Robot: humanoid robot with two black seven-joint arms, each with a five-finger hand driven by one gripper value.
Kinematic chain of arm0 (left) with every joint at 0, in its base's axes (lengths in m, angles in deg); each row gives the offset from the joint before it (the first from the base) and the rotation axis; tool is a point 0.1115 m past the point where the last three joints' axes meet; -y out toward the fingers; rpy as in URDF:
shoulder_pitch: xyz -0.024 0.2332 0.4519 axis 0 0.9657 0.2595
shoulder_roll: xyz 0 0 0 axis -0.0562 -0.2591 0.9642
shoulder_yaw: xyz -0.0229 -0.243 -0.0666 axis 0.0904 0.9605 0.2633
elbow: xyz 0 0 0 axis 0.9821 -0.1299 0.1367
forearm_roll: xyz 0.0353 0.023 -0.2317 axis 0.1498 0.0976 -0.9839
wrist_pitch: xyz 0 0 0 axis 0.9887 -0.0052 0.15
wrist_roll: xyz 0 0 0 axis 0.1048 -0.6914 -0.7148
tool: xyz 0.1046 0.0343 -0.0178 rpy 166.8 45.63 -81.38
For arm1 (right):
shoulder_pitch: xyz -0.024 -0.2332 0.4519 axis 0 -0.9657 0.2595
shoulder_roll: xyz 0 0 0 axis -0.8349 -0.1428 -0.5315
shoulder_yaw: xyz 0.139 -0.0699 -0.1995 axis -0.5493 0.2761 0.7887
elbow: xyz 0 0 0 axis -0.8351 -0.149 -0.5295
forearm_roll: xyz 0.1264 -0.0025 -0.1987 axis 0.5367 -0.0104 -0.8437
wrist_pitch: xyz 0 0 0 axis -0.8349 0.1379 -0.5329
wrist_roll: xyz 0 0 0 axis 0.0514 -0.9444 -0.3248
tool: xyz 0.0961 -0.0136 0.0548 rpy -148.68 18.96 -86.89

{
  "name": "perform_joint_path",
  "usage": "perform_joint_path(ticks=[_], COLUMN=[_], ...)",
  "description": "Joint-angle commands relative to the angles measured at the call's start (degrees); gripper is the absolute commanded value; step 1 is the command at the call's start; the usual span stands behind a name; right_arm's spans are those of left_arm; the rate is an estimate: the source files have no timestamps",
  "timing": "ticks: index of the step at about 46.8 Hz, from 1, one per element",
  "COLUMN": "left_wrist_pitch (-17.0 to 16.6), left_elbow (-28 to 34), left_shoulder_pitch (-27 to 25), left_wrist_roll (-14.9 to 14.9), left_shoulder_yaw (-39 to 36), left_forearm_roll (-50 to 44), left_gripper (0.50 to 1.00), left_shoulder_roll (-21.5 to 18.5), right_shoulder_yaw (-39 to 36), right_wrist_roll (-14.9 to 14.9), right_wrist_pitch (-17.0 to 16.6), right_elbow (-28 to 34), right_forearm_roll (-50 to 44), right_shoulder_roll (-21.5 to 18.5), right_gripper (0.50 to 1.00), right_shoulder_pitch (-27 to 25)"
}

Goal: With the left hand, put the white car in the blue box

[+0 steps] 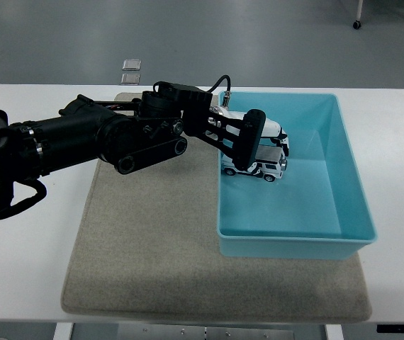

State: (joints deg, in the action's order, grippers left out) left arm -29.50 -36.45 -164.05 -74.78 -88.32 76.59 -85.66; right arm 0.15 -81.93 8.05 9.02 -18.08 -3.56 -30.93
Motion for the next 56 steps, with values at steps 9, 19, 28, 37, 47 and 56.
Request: perform_joint_path(ticks=[9,19,28,37,47,56], left_wrist_pitch=[0.01,-0.08,-2.01,-2.1,-2.19,-2.37], left_elbow=[-0.43,-2.18,-6.05,-6.05,-6.05,-7.37], left_shoulder_pitch=[0.36,-0.16,0.19,0.28,-0.07,-0.43], left_wrist_roll=[0.0,0.08,-0.27,-0.27,-0.27,-0.27], left_shoulder_yaw=[0.0,0.79,5.35,8.78,10.19,14.58], left_forearm_roll=[-0.39,-0.83,-1.63,-2.15,-3.21,-3.38], left_gripper=[0.958,0.966,0.996,0.996,0.996,0.996], left_shoulder_roll=[-0.03,-0.11,-0.64,-0.9,-1.26,-2.75], right_shoulder_yaw=[0.0,0.0,0.0,0.0,0.0,0.0], right_wrist_roll=[0.0,0.0,0.0,0.0,0.0,0.0], right_wrist_pitch=[-0.01,0.08,0.08,-0.01,0.0,0.08], right_elbow=[0.0,0.0,0.0,0.0,0.0,0.0], right_forearm_roll=[0.0,0.0,0.0,0.0,0.0,0.0], right_shoulder_roll=[0.0,0.0,0.0,0.0,0.0,0.0], right_gripper=[0.936,0.936,0.936,0.936,0.936,0.936], right_shoulder_pitch=[0.0,0.0,0.0,0.0,0.0,0.0])
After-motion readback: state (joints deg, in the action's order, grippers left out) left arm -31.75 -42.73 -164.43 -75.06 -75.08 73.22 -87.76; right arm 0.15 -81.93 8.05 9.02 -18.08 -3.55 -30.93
